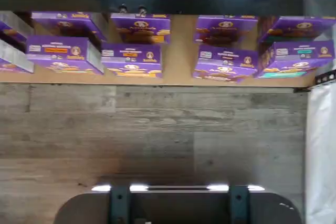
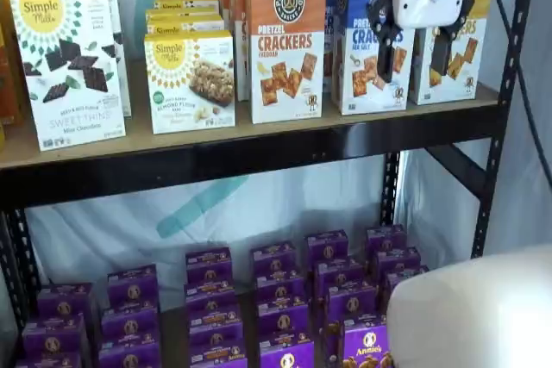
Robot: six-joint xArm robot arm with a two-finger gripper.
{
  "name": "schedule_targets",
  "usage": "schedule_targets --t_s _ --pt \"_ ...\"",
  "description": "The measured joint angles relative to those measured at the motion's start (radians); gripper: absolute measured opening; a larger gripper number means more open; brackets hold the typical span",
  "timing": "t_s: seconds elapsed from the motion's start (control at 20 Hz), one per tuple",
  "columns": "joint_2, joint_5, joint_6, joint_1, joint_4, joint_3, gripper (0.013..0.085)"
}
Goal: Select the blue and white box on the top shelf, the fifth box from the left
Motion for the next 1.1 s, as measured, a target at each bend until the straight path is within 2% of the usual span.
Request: schedule_targets --t_s 0.15,0.55,0.85,1.1 --pt "0.027 -0.040 0.006 0.016 -0.041 -0.017 0.0850" --pt "0.100 -0.152 0.001 0.003 -0.044 -0.110 0.0850" --pt "0.169 -0.169 0.023 0.028 -0.063 -0.195 0.0850" --pt "0.232 -0.167 0.026 0.031 -0.070 -0.274 0.0850"
